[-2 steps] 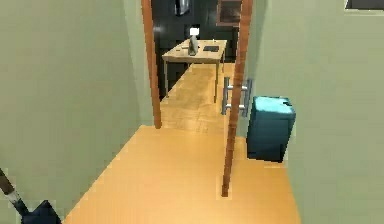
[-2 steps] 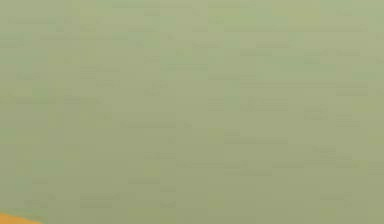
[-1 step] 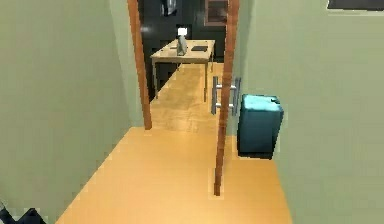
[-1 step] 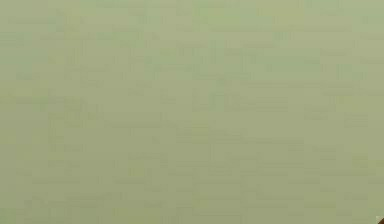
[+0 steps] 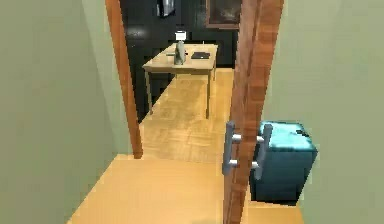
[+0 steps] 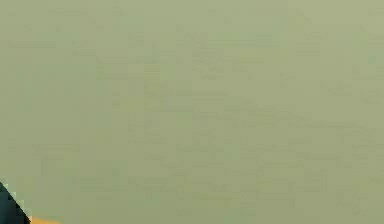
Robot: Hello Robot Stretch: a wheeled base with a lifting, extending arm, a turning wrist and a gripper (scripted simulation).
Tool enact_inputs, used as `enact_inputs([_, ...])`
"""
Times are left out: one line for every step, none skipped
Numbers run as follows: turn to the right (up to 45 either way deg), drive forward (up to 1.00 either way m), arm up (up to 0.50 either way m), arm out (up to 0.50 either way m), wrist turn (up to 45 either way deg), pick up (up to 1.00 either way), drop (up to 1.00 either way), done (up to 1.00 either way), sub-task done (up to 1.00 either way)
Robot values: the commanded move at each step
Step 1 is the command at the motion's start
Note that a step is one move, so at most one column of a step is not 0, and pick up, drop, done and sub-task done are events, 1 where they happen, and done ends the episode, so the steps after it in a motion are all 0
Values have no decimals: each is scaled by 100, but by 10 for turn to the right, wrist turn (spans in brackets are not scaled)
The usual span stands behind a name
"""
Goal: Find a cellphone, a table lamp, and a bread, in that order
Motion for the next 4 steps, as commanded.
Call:
enact_inputs([-270,0,0,0,0,0,0,0,0])
enact_inputs([0,75,0,0,0,0,0,0,0])
enact_inputs([450,0,0,0,0,0,0,0,0])
enact_inputs([30,0,0,0,0,0,0,0,0])
